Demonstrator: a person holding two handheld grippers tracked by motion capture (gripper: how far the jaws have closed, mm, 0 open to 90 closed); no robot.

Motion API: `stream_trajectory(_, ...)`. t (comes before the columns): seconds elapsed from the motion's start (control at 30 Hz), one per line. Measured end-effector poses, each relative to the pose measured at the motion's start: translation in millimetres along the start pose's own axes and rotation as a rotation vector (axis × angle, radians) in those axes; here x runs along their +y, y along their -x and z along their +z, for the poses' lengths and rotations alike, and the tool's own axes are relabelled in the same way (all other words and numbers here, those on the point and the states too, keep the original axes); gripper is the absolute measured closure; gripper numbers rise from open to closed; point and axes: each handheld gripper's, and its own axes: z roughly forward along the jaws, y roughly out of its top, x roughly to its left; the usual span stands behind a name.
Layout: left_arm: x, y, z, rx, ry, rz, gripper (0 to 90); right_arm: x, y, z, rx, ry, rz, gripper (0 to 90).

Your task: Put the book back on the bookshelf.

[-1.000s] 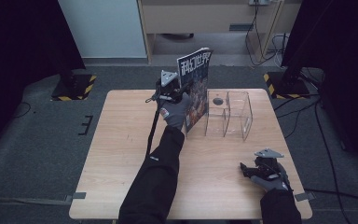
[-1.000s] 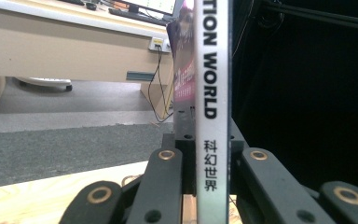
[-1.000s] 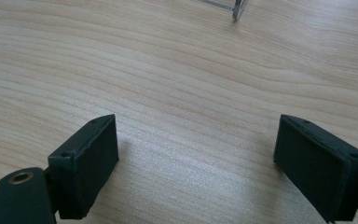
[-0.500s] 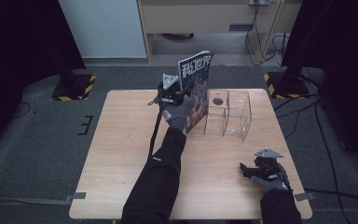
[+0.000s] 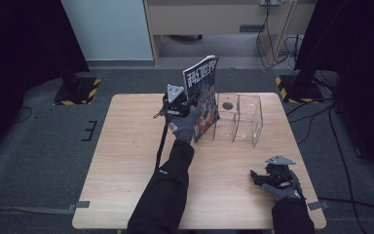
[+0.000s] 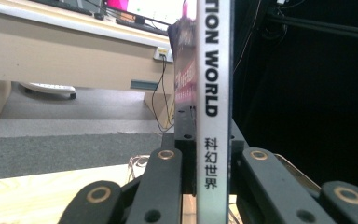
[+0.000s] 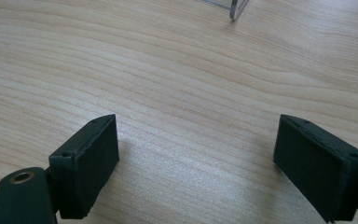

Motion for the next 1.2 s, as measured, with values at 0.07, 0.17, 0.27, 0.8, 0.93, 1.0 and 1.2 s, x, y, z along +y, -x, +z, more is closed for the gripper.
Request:
stream_trajectory(0.07,-1.6,-0.9,-2.2,0.007,0.008,0.004,82.1,0.0,0.1,0.0,0.0,0.0,-0.001,14.0)
stream_trajectory(0.17,-3.8,-3.6,-5.5,0.023,0.017,-0.001,82.1,0.1,0.1,0.2,0.001,0.001,-0.002,14.0)
stream_trajectory(0.27,-5.5,-6.6,-6.4,0.037,0.026,-0.013,82.1,0.2,-0.4,0.3,0.002,0.001,-0.002,14.1)
stream_trajectory(0.8,-17.8,-5.2,-14.5,0.021,-0.003,0.031,79.4,0.8,-1.0,0.6,0.002,0.001,-0.001,14.6)
stream_trajectory(0.93,-24.6,-10.2,-19.8,0.019,-0.011,0.021,77.8,0.8,-1.1,0.5,0.001,0.001,-0.001,14.7)
stream_trajectory(1.0,-28.0,-9.2,-22.2,0.01,-0.013,0.024,77.9,0.8,-1.0,0.6,0.001,0.001,0.0,14.7)
stream_trajectory(1.2,-40.2,-5.9,-25.4,0.01,-0.041,0.053,77.1,0.8,-1.1,0.5,-0.001,0.001,0.0,14.8)
